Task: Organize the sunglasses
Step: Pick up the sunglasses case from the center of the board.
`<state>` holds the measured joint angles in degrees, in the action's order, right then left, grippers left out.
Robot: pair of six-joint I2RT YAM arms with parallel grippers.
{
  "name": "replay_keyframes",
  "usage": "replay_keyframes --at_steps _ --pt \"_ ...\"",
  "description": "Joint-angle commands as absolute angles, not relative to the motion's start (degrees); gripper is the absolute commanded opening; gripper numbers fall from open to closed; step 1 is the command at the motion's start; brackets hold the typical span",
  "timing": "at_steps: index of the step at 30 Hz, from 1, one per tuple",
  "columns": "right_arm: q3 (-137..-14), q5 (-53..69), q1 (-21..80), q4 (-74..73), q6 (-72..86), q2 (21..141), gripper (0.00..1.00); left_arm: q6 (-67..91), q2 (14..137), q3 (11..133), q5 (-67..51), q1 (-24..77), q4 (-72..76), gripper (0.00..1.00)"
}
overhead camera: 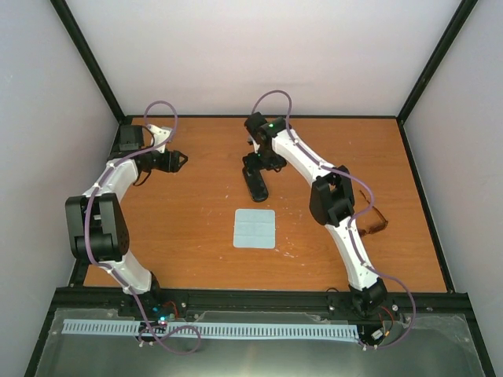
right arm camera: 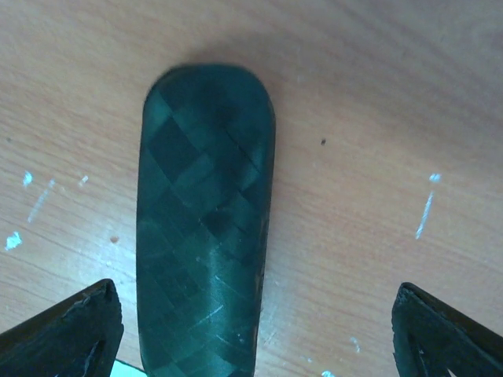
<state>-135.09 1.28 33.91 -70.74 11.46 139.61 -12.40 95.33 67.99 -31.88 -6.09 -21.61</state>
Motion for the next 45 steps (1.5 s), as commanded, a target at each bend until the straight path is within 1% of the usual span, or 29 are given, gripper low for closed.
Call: replay_keyframes --at_steps 1,6,17,22,26,27,28,29,30,35,36,38,40,43,45 --pt "-132.1 3.8 34.2 -71.8 11.9 140.0 0.91 -12.2 93.9 69.4 -30.5 -6.0 -23.8 0.68" --pt "-131.2 7.3 34.6 -71.2 11.3 140.6 0.89 -11.1 91.5 66.4 -29.2 -6.1 -22.4 0.68" --pt "-128.5 6.2 36.4 -70.6 9.2 141.6 0.89 -10.4 89.0 63.0 -29.5 -6.1 -21.6 0.69" --pt "-128.8 4.5 36.4 -71.1 8.9 143.0 0.84 -10.1 89.8 63.1 -29.8 -6.1 -21.2 0.69" --pt "-129.0 4.2 36.5 -70.8 9.2 143.6 0.84 -10.1 90.7 63.6 -30.0 -6.1 -21.0 0.69" --pt "-129.0 4.0 36.5 -70.8 9.3 143.7 0.82 -10.3 90.9 63.7 -30.1 -6.1 -20.8 0.69" --pt "-129.0 3.7 36.5 -70.7 9.4 143.8 0.78 -10.7 91.0 63.7 -29.9 -6.0 -20.4 0.69" --pt "-129.0 3.4 36.5 -70.6 9.5 143.8 0.72 -11.1 91.2 63.8 -28.8 -6.0 -19.9 0.69" --pt "-129.1 3.2 36.5 -70.6 9.6 143.8 0.68 -11.3 91.3 63.9 -28.1 -6.1 -19.5 0.69" --pt "-129.9 1.9 36.5 -71.4 10.2 143.2 0.59 -12.7 92.6 65.3 -28.5 -6.1 -19.5 0.69" --pt "-130.0 1.7 36.5 -71.6 10.1 142.9 0.56 -12.7 92.6 65.4 -29.3 -6.1 -19.3 0.69" --pt "-130.1 1.3 36.5 -71.7 10.0 141.8 0.51 -12.8 92.6 65.6 -32.1 -6.0 -19.1 0.69" --pt "-130.0 1.7 36.5 -71.7 9.5 140.4 0.49 -12.9 92.6 65.9 -36.8 -6.0 -19.2 0.68" --pt "-129.5 5.2 36.4 -70.9 8.3 137.9 0.46 -13.0 92.9 67.0 -46.6 -5.3 -19.6 0.64" --pt "-128.8 9.2 35.9 -69.8 7.7 136.0 0.46 -13.0 93.3 68.8 -50.7 -3.8 -20.4 0.60"
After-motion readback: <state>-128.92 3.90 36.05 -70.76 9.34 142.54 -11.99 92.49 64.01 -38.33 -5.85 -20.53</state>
